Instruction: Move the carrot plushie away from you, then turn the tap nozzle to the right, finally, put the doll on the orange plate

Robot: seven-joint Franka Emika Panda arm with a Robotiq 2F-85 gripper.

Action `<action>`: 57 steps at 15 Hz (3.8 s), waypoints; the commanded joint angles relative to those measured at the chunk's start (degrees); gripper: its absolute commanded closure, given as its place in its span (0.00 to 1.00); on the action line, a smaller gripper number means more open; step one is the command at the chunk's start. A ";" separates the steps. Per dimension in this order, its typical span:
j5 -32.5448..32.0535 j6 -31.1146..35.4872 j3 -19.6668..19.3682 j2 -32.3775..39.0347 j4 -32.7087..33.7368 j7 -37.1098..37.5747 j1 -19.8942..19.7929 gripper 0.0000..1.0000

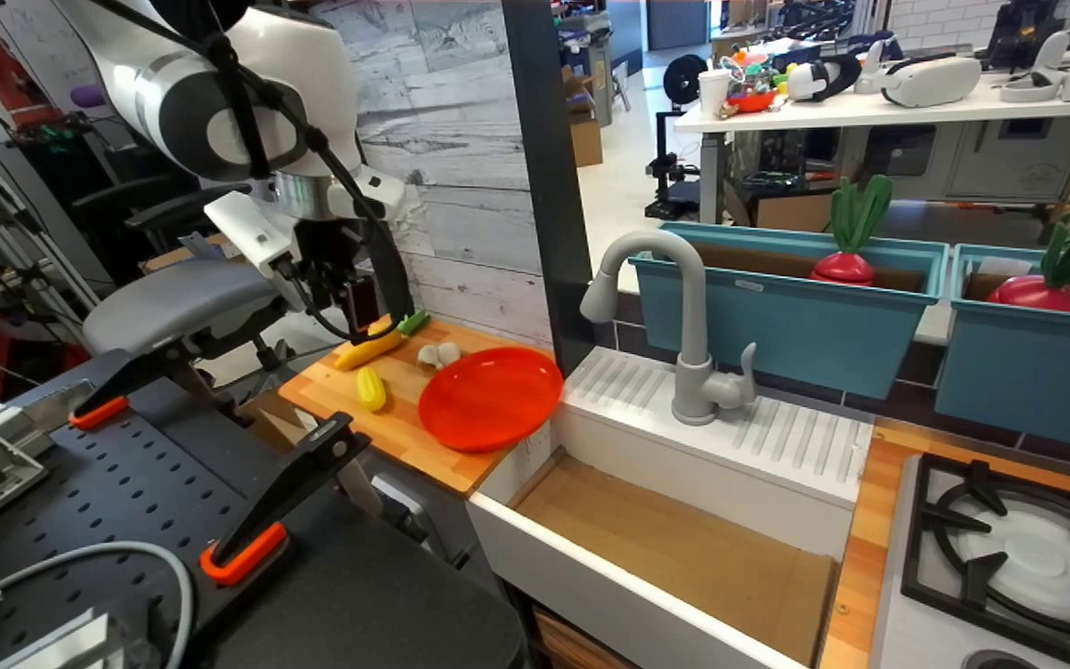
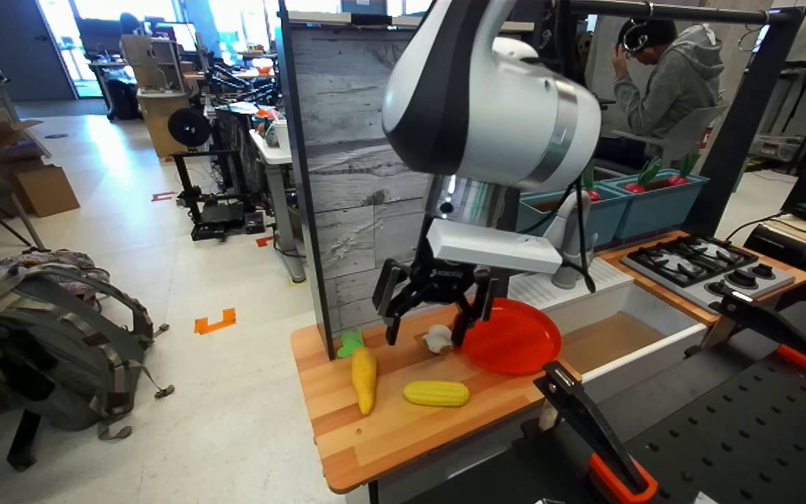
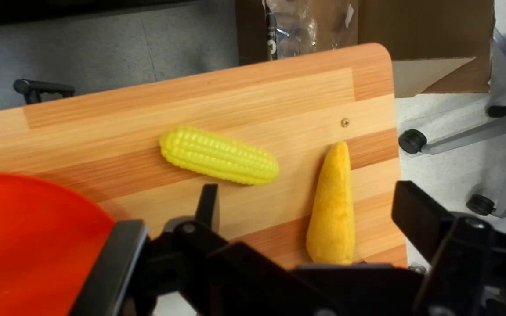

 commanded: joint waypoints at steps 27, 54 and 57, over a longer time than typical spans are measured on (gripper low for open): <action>27.23 -0.26 -2.70 -20.77 -16.24 -17.91 -21.76 0.00; 29.61 -0.63 -7.13 -18.41 -9.42 -9.92 -20.32 0.00; 31.22 0.45 -7.24 -17.41 -7.99 -8.56 -21.15 0.00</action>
